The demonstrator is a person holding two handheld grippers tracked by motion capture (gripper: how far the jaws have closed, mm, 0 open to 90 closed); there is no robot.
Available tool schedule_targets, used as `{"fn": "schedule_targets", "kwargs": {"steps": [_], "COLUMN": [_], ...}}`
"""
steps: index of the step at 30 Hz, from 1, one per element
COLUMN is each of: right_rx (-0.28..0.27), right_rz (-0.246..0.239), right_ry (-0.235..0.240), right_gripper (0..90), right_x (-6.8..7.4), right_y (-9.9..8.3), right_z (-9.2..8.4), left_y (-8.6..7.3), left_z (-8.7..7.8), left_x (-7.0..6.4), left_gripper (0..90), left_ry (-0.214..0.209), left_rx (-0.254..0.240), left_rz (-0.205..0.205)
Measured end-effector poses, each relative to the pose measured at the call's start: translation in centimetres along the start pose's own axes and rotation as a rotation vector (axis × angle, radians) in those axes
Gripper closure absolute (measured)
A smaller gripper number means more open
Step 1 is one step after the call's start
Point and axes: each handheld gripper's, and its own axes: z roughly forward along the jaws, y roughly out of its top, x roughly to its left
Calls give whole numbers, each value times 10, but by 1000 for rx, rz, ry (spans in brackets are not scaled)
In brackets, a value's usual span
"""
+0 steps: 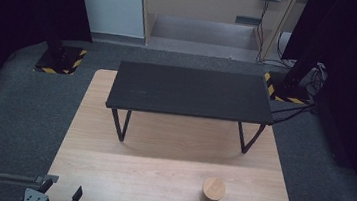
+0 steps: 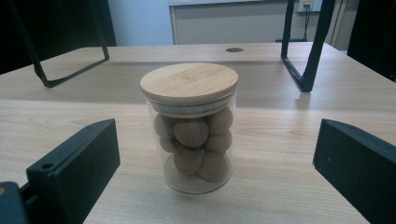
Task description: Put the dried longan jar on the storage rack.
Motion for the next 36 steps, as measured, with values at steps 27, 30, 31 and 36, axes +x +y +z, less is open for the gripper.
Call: {"fn": "schedule_targets", "kwargs": {"steps": [27,30,31,36], "right_rx": [0,4,6,11], "right_rz": [-26,-26,-26,-28], "right_ry": [-35,-45,-47,-46], "right_gripper": [8,11,13,22], "right_x": [22,23,23,23], "right_y": [-3,-3,-2,-2], "right_z": [60,63,64,68], "left_y": [0,0,0,0], "left_z": [1,1,1,1], "left_x": [2,3,3,4], "left_gripper": [10,10,11,11], "left_ry": [-1,0,0,-2], "left_rx": [1,1,1,2], "left_rz": [-4,-6,-5,-8]}}
